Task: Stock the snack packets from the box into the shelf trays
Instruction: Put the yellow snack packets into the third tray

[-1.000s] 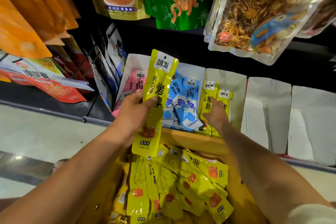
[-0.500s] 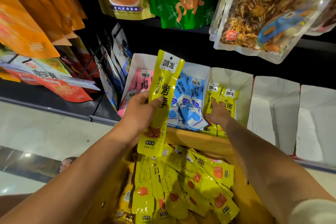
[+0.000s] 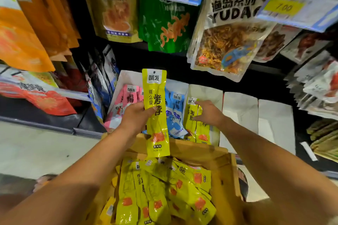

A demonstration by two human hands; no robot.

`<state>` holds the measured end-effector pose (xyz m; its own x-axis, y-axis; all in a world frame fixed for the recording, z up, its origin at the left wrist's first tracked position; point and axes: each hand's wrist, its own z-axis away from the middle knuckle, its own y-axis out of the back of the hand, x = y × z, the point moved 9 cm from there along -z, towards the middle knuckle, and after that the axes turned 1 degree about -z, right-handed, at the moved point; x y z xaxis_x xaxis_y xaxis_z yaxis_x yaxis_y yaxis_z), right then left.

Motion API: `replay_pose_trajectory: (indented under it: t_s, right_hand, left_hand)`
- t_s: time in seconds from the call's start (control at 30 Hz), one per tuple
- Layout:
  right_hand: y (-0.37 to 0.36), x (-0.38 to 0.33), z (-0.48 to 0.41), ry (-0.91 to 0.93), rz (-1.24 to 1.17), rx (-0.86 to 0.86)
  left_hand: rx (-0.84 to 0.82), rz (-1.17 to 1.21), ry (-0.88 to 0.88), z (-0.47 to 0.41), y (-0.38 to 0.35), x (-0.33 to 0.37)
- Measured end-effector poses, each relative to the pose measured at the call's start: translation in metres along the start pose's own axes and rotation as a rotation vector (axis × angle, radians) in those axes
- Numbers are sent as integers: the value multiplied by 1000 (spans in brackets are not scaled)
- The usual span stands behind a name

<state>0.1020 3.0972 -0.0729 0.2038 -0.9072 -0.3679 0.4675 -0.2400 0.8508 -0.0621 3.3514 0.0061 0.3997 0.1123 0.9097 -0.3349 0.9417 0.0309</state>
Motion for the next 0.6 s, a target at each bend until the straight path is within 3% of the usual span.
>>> replay_pose_trajectory:
  t_s: [0.2, 0.33, 0.43, 0.6]
  right_hand:
    - [60, -88, 80, 227, -135, 185]
    - [50, -141, 143, 359, -125, 126]
    - [39, -152, 160, 367, -41, 145]
    - [33, -147, 159, 274, -99, 254]
  left_hand:
    - [-44, 80, 78, 6, -14, -5]
    - [-84, 117, 60, 15, -24, 1]
    - [-119, 124, 54, 23, -33, 6]
    - [-130, 106, 42, 27, -37, 8]
